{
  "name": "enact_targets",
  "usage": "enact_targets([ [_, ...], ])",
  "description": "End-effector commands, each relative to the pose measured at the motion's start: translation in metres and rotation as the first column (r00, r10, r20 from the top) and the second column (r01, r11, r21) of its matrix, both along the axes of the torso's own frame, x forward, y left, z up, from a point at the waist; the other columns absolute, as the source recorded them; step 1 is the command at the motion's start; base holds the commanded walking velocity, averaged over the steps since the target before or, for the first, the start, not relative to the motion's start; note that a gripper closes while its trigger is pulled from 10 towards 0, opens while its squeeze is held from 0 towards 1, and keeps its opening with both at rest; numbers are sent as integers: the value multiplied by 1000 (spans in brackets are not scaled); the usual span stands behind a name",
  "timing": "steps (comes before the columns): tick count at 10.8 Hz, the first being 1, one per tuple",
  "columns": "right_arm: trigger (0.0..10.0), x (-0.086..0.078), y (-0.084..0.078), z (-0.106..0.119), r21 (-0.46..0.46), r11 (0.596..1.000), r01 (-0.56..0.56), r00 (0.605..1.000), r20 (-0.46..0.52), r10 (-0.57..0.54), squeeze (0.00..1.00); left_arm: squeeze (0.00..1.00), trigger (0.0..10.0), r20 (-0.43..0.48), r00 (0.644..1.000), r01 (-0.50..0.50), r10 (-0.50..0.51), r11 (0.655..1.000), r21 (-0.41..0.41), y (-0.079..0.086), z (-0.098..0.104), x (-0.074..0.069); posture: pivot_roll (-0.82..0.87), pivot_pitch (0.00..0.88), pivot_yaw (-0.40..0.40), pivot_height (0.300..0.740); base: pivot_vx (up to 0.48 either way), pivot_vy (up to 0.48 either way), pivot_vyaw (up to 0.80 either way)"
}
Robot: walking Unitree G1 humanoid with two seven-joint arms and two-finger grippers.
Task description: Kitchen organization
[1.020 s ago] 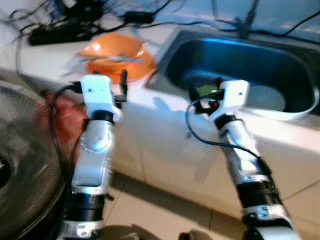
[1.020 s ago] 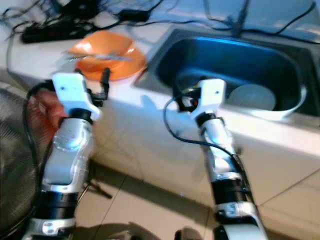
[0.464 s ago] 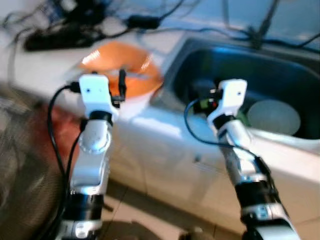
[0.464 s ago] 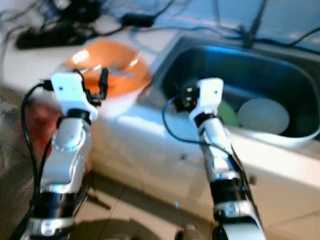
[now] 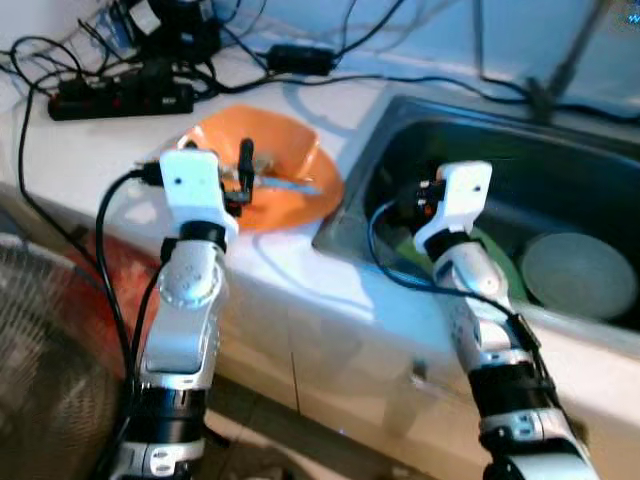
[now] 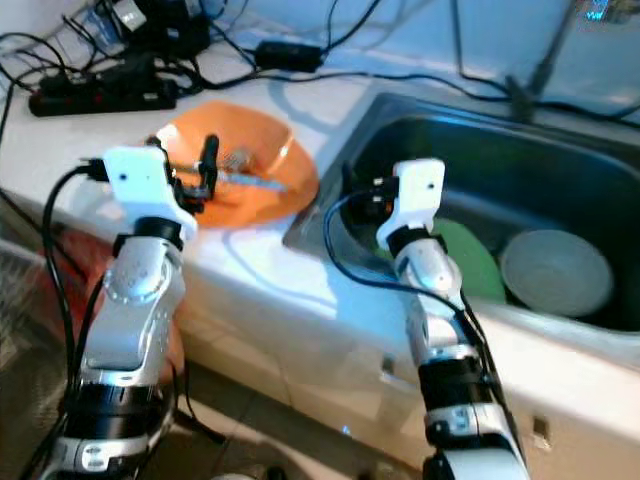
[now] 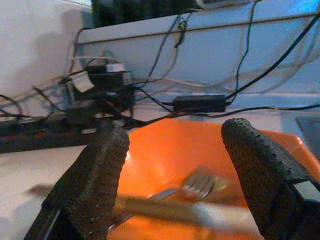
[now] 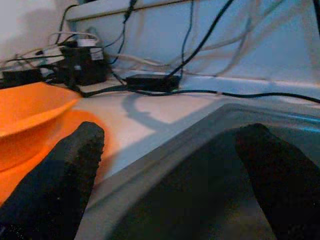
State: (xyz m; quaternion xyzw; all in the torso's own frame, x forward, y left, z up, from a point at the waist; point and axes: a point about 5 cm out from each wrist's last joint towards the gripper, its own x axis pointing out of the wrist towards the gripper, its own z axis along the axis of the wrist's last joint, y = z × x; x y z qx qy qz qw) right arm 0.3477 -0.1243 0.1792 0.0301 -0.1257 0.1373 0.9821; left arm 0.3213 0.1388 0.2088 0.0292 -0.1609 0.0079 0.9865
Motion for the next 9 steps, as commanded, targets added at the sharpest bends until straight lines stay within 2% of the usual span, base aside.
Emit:
enact_targets([
  [1,10000,0,-9,3,2,1000,27,1000,13,-27,0,0,10000,36,999,40,-40,999,-2,-9,5,-3,68,119,19,740,0,0,0],
  [2,10000,0,-9,3,2,1000,28,1000,12,-28,0,0,10000,66,995,68,-68,998,6,-13,9,-5,68,119,19,740,0,0,0],
  [9,10000,0,-8,2,2,1000,24,1000,11,-24,0,0,10000,111,987,118,-119,993,18,-19,15,-9,68,113,20,740,0,0,0],
])
